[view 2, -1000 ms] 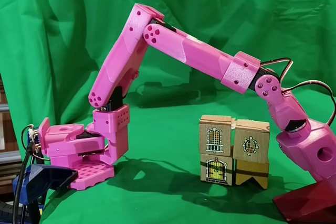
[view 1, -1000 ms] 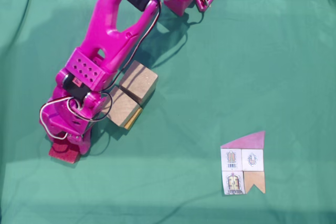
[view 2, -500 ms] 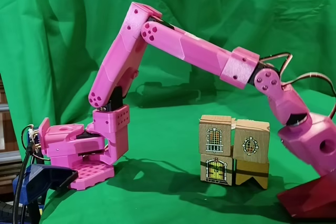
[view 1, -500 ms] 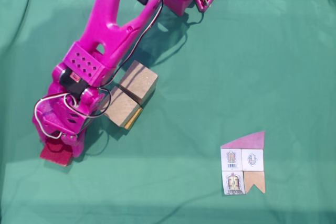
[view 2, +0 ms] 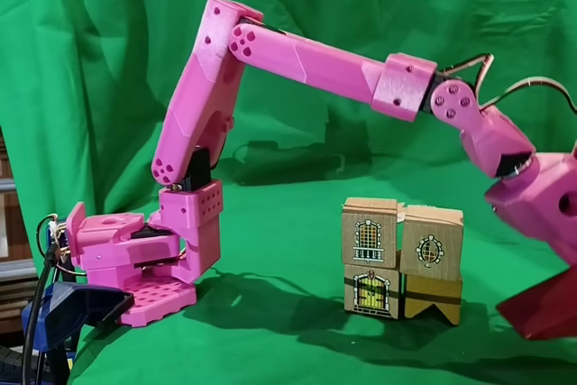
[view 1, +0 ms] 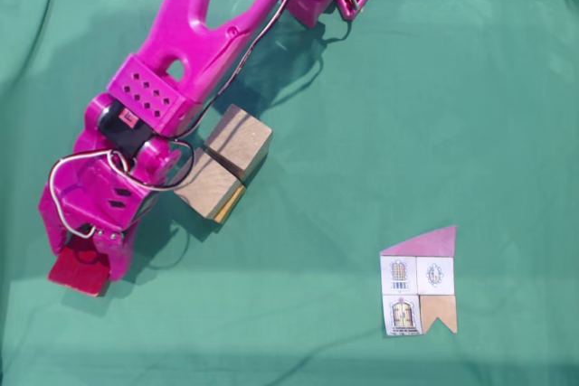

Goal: Grasp some building blocks and build the house on the picture.

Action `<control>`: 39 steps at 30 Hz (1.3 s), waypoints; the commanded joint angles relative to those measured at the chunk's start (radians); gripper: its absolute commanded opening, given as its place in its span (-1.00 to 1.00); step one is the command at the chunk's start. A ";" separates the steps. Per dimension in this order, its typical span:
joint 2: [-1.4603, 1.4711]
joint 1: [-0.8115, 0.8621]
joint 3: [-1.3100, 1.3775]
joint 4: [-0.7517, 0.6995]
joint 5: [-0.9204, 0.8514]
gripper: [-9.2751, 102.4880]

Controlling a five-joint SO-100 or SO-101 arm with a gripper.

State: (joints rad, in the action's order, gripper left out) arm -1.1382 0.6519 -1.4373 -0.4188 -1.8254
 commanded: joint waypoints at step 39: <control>-0.439 -0.028 0.011 -0.038 0.242 -0.63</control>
State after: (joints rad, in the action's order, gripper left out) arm -1.5002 0.6228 -1.4389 -0.4387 -1.6015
